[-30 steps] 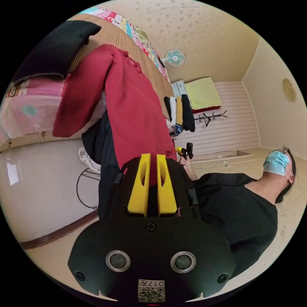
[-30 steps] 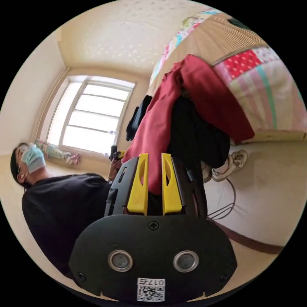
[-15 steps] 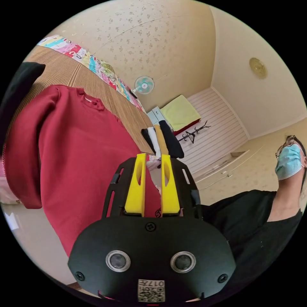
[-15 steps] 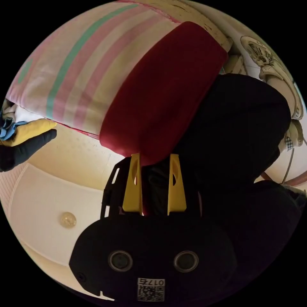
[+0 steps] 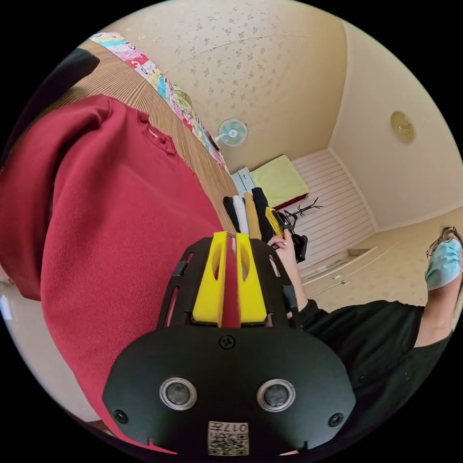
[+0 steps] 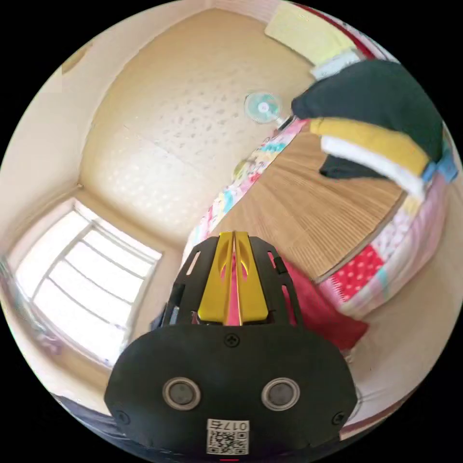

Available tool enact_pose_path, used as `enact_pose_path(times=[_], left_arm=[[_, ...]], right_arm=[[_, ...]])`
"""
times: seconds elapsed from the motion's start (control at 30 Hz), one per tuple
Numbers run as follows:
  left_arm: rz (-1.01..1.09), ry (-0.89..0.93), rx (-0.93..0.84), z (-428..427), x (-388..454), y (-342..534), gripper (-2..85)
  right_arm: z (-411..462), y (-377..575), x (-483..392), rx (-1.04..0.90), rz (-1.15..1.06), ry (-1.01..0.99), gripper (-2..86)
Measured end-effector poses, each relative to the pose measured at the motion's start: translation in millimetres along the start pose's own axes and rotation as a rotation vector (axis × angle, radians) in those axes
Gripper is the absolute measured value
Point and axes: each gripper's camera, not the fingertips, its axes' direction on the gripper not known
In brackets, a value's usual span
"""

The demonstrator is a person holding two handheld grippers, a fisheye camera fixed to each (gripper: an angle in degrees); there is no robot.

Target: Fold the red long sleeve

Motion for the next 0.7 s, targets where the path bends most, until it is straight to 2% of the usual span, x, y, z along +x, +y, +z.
enact_pose_path(times=[0.07, 0.1, 0.17, 0.27, 0.37, 0.47, 0.6, 0.63, 0.7], left_arm=[[0.022, 0.002, 0.009, -4.2, 4.1, 6.7, 4.0], [0.028, 0.011, 0.023, -8.5, 4.7, 11.4, 4.0], [0.024, 0.034, 0.043, -15.6, 2.0, 18.0, 3.9], [0.008, 0.08, 0.063, -23.9, -5.3, 26.2, 4.0], [-0.004, 0.097, 0.062, -24.8, -8.1, 31.6, 4.0], [-0.005, 0.073, 0.043, -21.4, -3.7, 35.4, 4.0], [-0.004, 0.059, 0.046, -22.8, 1.9, 46.5, 4.0], [-0.008, 0.062, 0.054, -24.5, 2.0, 50.1, 4.0], [-0.019, 0.07, 0.063, -26.5, 1.0, 54.9, 4.0]], right_arm=[[7.3, 18.9, 62.4, -0.044, 0.236, -0.268, 1.4], [6.1, 28.4, 83.1, -0.04, 0.305, -0.295, 1.6], [-7.4, 82.6, 177.4, -0.047, 0.629, -0.3, 3.0], [-37.8, 173.2, 270.4, -0.017, 0.978, -0.338, 5.4], [-57.6, 236.9, 323.3, -0.003, 1.202, -0.38, 8.1], [-50.6, 262.0, 341.8, 0.091, 1.307, -0.553, 9.4], [-17.5, 244.6, 337.8, -0.142, 1.259, -0.456, 10.4], [-6.0, 248.6, 336.1, -0.164, 1.272, -0.471, 10.2], [0.7, 261.2, 339.7, -0.074, 1.293, -0.523, 9.7]])
